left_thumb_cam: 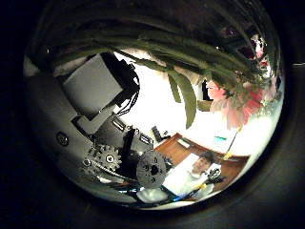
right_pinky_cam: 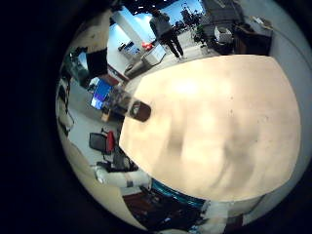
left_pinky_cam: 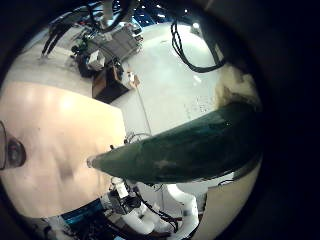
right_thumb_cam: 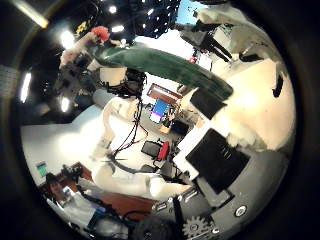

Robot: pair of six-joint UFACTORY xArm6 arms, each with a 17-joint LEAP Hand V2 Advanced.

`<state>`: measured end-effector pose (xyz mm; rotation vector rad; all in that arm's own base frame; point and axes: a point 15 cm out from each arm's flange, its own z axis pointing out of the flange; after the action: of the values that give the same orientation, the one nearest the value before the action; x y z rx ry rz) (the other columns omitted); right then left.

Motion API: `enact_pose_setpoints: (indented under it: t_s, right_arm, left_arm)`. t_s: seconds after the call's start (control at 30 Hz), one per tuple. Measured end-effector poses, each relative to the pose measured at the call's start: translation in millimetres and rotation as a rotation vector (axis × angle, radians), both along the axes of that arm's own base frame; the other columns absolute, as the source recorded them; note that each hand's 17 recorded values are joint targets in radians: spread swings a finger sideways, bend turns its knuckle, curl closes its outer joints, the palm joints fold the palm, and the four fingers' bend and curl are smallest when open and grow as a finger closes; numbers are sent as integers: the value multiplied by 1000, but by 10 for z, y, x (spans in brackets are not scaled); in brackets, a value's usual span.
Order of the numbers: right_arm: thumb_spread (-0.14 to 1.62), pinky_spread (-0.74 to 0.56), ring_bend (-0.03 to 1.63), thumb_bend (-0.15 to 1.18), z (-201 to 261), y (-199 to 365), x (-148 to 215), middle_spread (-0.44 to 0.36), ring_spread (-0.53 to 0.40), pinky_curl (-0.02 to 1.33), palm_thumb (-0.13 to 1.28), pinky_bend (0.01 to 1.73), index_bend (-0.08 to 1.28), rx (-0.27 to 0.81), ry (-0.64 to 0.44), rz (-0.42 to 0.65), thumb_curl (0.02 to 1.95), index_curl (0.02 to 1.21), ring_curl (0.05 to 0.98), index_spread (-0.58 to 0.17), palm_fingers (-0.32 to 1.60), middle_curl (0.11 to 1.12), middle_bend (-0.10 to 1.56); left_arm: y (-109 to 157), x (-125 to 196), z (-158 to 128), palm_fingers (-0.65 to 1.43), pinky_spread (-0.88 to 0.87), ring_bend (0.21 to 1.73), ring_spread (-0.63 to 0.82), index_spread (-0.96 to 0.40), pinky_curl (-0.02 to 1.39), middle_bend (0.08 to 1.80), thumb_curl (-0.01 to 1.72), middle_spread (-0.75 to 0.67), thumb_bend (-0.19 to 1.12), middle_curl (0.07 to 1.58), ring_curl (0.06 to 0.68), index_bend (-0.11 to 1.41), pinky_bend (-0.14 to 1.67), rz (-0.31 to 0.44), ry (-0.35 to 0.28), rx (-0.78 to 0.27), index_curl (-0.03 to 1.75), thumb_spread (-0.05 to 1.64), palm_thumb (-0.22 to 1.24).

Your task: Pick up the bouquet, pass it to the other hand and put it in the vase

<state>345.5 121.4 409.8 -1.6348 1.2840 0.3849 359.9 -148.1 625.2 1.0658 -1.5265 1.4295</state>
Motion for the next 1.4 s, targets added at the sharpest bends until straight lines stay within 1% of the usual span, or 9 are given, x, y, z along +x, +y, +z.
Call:
enact_pose_setpoints:
  t_s: [0.1, 0.2, 0.37, 0.57, 0.73, 0.87, 0.97, 1.1, 1.4]
  right_arm:
    - [946, -231, 1151, -29, 25, 1, -1, -161, -235, 658, 780, 965, 491, 2, 0, -4, 707, 533, 418, -417, 402, 464, 811]
    - [949, -162, 1141, -27, 29, 4, -6, -157, -230, 645, 779, 934, 489, 2, 0, -3, 677, 526, 403, -421, 415, 456, 796]
    - [950, -84, 1144, -25, 30, 5, -6, -154, -226, 632, 784, 895, 468, 3, 3, -4, 645, 517, 394, -424, 415, 447, 773]
    - [953, 39, 1101, -31, 46, 7, 7, -138, -198, 626, 764, 888, 359, 6, 2, -6, 609, 478, 373, -427, 276, 424, 706]
    - [962, 183, 1014, -35, 26, 0, 35, -94, -100, 609, 726, 900, 267, 10, 12, -8, 581, 432, 331, -418, 152, 385, 597]
    - [977, 312, 952, -60, 5, 3, 42, -20, 49, 581, 600, 900, 197, 20, 43, -19, 537, 404, 298, -396, 84, 357, 516]
    - [995, 391, 910, -44, -12, -1, 55, 31, 134, 553, 524, 896, 174, 23, 57, -23, 502, 379, 270, -384, 73, 340, 464]
    - [1009, 447, 882, -35, -31, 0, 54, 61, 180, 523, 501, 886, 170, 25, 61, -22, 477, 362, 251, -379, 84, 333, 430]
    - [1020, 504, 831, -39, -113, -2, 39, 85, 219, 476, 428, 872, 161, 21, 81, -17, 433, 332, 224, -365, 78, 326, 375]
  left_arm:
    - [282, 31, 216, 1106, -470, 1496, -398, -661, 563, 1134, 732, -504, 85, 970, 552, 763, 1452, 59, -53, 28, 960, 1091, 973]
    - [437, 43, 329, 1105, -470, 1499, -396, -678, 567, 1137, 756, -507, 86, 973, 550, 745, 1451, 95, -86, 45, 999, 1097, 985]
    - [807, 78, 488, 1106, -470, 1505, -396, -704, 572, 1137, 790, -511, 85, 976, 548, 717, 1448, 197, -165, 78, 1061, 1115, 997]
    - [1146, 72, 474, 1110, -468, 1505, -396, -729, 577, 1133, 823, -515, 75, 979, 545, 680, 1446, 265, -190, 103, 1122, 1129, 996]
    - [1301, 58, 383, 1113, -467, 1505, -396, -745, 580, 1129, 845, -517, 66, 980, 542, 652, 1442, 282, -182, 108, 1164, 1137, 997]
    - [1528, 40, 289, 1116, -468, 1504, -396, -757, 581, 1126, 861, -519, 59, 982, 541, 634, 1439, 317, -177, 116, 1192, 1140, 998]
    - [1574, 58, 214, 1118, -468, 1503, -396, -764, 582, 1124, 870, -520, 56, 983, 540, 621, 1437, 317, -163, 111, 1210, 1142, 1003]
    - [1702, 78, 101, 1120, -469, 1502, -396, -773, 584, 1121, 881, -521, 49, 984, 539, 607, 1434, 329, -150, 115, 1231, 1145, 1005]
    - [1806, 141, -229, 1126, -467, 1498, -396, -788, 587, 1114, 907, -524, 40, 988, 537, 582, 1430, 328, -100, 124, 1266, 1148, 1014]
